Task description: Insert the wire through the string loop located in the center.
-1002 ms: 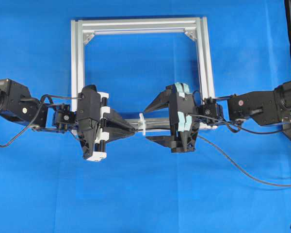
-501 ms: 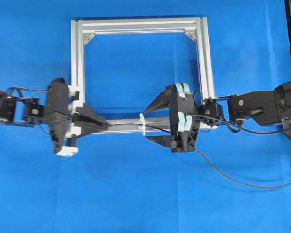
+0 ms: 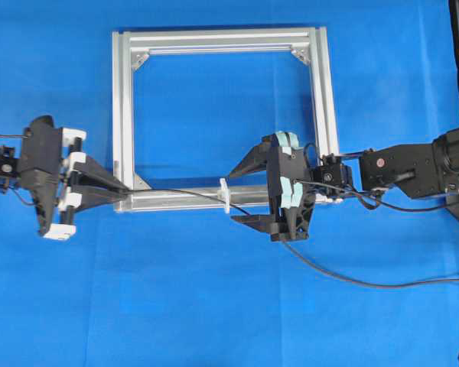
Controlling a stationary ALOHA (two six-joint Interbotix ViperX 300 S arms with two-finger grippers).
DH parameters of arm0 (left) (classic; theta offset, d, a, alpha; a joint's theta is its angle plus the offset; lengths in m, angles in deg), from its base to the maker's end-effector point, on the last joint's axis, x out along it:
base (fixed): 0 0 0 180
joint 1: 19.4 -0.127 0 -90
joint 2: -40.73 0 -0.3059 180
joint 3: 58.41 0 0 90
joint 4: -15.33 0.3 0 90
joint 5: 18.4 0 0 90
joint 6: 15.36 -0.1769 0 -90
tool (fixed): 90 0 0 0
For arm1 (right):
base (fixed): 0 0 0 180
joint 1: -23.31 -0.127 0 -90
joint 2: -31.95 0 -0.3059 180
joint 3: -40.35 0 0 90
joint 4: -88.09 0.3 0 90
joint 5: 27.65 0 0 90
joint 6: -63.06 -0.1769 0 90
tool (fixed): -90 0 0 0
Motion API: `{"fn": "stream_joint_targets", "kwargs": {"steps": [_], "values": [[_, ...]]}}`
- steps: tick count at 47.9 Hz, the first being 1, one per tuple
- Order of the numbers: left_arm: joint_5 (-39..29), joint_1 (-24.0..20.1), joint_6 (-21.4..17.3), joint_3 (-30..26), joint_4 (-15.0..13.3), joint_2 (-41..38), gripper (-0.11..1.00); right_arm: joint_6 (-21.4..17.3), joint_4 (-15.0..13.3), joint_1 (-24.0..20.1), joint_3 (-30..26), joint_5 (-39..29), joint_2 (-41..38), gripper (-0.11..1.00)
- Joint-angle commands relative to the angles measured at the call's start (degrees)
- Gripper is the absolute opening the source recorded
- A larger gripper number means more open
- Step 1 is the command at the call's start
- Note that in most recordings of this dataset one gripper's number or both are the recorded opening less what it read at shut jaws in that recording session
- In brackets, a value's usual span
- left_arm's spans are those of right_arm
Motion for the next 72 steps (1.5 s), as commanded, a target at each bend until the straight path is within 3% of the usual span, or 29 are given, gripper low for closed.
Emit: {"fn": "stream_joint_targets", "kwargs": {"steps": [1,34,37,45,49,72], "values": [[0.4,0.4,0.1,0.9,0.1,2.3,0.08,0.1,0.1,-0.3,-0.4,0.2,1.8,0.96],[-3.3,0.4,-0.4,2.0,0.2,3.4,0.09,0.1,0.0,-0.3,-0.3,-0.7,2.3,0.96],[-3.3,0.4,0.0,1.8,0.1,3.3,0.2,0.1,0.0,-0.3,-0.3,-0.7,2.3,0.96],[-4.0,0.4,-0.1,1.2,0.2,2.9,0.72,0.1,0.1,-0.3,-0.3,-0.8,2.5,0.96],[-4.4,0.4,-0.1,1.1,0.1,2.9,0.89,0.1,0.0,-0.3,-0.1,-1.1,2.5,0.96],[-7.4,0.4,-0.1,-0.4,0.2,4.1,0.9,0.1,0.0,-0.4,0.7,-3.0,6.0,0.96]]}}
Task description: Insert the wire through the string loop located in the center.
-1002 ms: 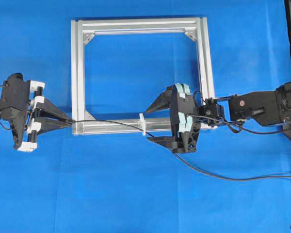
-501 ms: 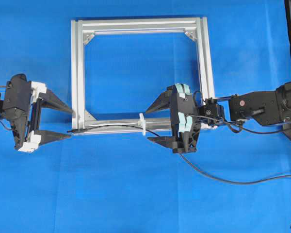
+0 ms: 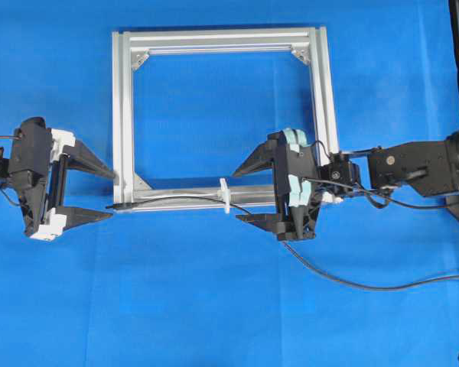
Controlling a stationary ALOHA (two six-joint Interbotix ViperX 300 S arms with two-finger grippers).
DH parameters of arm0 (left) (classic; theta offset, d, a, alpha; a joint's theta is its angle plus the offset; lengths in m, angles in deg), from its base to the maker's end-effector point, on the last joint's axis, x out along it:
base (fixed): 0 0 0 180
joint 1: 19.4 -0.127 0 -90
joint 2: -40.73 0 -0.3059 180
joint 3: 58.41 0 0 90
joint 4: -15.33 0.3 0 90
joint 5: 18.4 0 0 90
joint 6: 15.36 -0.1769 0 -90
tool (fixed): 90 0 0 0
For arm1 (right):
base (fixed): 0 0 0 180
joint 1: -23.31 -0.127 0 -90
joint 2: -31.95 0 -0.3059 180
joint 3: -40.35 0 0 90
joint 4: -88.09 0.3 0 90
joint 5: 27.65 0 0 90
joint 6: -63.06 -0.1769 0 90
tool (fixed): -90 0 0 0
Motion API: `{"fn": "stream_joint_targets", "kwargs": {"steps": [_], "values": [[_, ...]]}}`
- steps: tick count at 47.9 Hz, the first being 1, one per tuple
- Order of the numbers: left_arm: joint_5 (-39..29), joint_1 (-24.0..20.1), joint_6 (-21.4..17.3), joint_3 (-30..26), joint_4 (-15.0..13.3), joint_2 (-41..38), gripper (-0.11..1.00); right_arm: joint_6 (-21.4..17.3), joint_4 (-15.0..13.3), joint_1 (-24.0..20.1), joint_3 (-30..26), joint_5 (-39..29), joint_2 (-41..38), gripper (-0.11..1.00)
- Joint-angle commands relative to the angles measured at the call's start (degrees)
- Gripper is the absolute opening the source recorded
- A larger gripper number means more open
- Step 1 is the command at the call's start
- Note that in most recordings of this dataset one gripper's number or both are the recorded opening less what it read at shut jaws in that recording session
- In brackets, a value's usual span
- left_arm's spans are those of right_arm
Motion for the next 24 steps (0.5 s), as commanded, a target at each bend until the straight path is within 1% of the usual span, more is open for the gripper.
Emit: {"fn": "stream_joint_targets", "kwargs": {"steps": [1,12,24], "values": [[-1.5,0.2,-0.1,-1.4,0.1,1.4,0.9,0.1,0.0,-0.4,-0.4,-1.1,2.8,0.96],[-6.9,0.2,-0.6,-3.6,0.1,5.2,0.9,0.1,0.0,-0.3,-0.2,-5.0,6.3,0.96],[-9.7,-0.4,-0.7,-3.8,0.2,9.2,0.9,0.1,0.0,-0.3,0.9,-5.5,9.5,0.96]]}}
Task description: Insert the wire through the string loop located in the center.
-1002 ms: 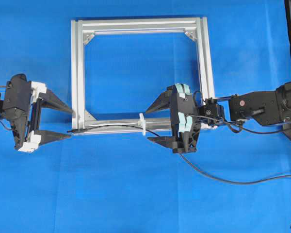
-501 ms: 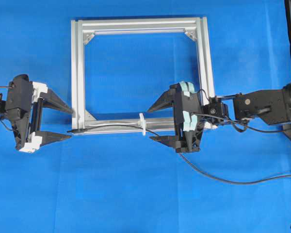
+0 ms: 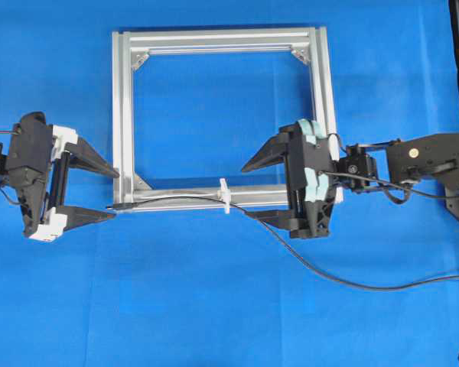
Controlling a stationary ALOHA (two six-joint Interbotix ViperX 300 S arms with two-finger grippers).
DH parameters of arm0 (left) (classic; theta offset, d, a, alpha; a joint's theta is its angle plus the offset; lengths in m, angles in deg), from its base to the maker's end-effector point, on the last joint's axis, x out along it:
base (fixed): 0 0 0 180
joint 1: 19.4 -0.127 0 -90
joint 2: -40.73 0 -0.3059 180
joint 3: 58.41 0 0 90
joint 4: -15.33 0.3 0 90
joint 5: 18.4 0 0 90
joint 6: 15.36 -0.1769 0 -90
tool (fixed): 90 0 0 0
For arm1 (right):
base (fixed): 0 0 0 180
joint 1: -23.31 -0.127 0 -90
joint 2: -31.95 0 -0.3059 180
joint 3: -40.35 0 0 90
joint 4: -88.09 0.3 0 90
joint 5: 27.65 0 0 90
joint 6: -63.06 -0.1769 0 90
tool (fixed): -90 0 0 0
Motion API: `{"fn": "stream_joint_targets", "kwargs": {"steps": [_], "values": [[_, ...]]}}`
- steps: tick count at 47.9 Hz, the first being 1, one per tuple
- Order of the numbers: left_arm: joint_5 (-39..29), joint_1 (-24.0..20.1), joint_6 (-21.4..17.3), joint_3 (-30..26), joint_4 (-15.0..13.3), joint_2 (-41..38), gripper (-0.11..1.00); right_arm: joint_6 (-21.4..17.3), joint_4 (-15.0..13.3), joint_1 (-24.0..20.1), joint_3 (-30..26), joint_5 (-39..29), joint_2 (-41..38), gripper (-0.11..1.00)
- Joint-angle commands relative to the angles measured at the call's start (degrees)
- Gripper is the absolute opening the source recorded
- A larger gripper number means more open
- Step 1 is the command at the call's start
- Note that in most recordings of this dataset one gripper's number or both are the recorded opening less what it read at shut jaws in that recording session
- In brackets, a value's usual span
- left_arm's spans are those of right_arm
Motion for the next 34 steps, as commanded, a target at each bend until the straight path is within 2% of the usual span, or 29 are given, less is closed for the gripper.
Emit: {"fn": "stream_joint_targets", "kwargs": {"steps": [1,12,34], "values": [[-0.6,-0.3,-0.1,-0.8,0.2,1.8,0.9,0.1,-0.1,-0.1,0.0,0.1,2.4,0.96],[-1.1,-0.5,-0.1,-1.0,0.2,3.6,0.9,0.1,-0.1,-0.1,0.9,-1.3,5.3,0.96],[-1.7,-0.8,-0.2,-1.0,0.2,3.7,0.9,0.1,-0.1,-0.1,1.3,-1.4,5.7,0.96]]}}
